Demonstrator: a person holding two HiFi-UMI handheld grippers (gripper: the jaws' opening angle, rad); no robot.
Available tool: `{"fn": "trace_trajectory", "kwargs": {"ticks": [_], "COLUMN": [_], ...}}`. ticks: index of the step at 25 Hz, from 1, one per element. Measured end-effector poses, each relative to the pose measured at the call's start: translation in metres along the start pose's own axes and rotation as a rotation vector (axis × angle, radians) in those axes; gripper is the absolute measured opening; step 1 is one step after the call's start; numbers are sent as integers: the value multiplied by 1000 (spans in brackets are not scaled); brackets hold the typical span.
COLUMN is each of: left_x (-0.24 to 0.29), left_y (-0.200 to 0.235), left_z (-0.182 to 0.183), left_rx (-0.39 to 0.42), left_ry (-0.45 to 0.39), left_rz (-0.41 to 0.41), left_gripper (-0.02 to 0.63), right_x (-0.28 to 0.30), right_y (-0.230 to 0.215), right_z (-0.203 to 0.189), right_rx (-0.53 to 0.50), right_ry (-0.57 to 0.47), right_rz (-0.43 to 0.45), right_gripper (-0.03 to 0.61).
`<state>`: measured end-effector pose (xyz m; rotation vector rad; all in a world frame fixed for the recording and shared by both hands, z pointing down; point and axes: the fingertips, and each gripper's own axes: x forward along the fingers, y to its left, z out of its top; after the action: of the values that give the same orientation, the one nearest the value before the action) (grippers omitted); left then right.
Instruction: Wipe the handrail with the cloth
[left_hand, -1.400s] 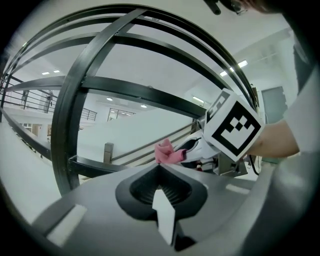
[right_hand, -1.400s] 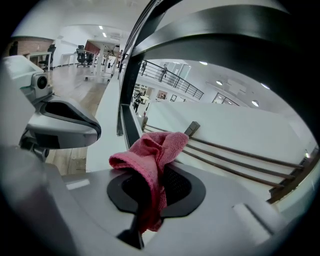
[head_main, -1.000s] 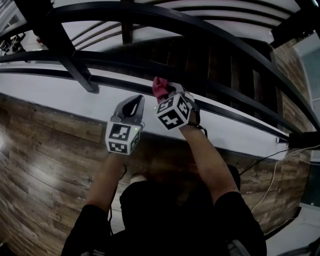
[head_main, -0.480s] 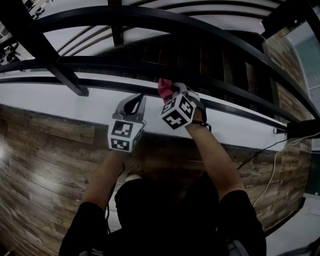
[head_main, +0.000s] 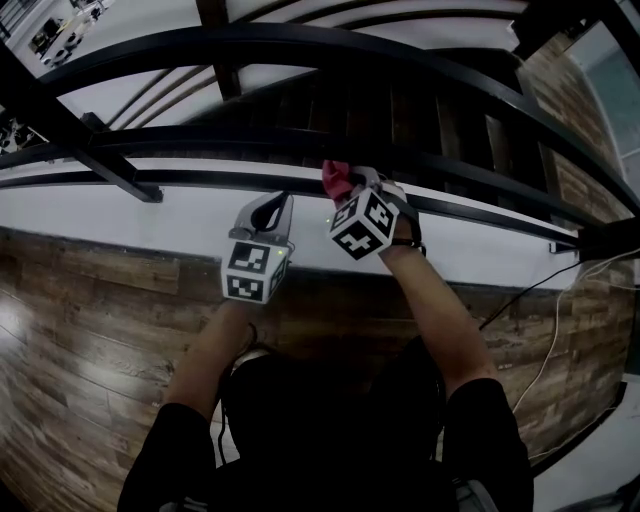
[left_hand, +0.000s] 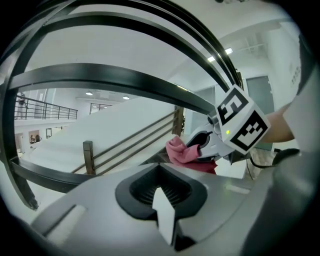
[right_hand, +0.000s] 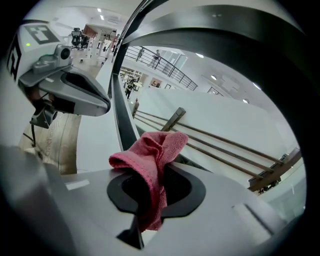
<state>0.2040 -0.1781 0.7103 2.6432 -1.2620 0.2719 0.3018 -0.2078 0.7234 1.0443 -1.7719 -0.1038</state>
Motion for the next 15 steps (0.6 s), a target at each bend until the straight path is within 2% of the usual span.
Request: {"fn": "trace_trajectory", "kwargs": {"ticks": [6,12,15], "left_x": [15,24,30], "left_y": [-31,-54,-70], "left_z": [12,26,31], "left_rx": [54,76,81], "left_ry": [-3,-5,7], "left_rz": [-50,0,16], "left_gripper": [0,0,0], "right_x": [-7,-19,-24], "right_y": [-13,-24,-34], "right_z": [-22,-49,-67], "right_rx": [-33,-95,-88], "right_ry": [-23,-40,-60], "right_rz": [8,31,50], "right_gripper": [49,49,49]}}
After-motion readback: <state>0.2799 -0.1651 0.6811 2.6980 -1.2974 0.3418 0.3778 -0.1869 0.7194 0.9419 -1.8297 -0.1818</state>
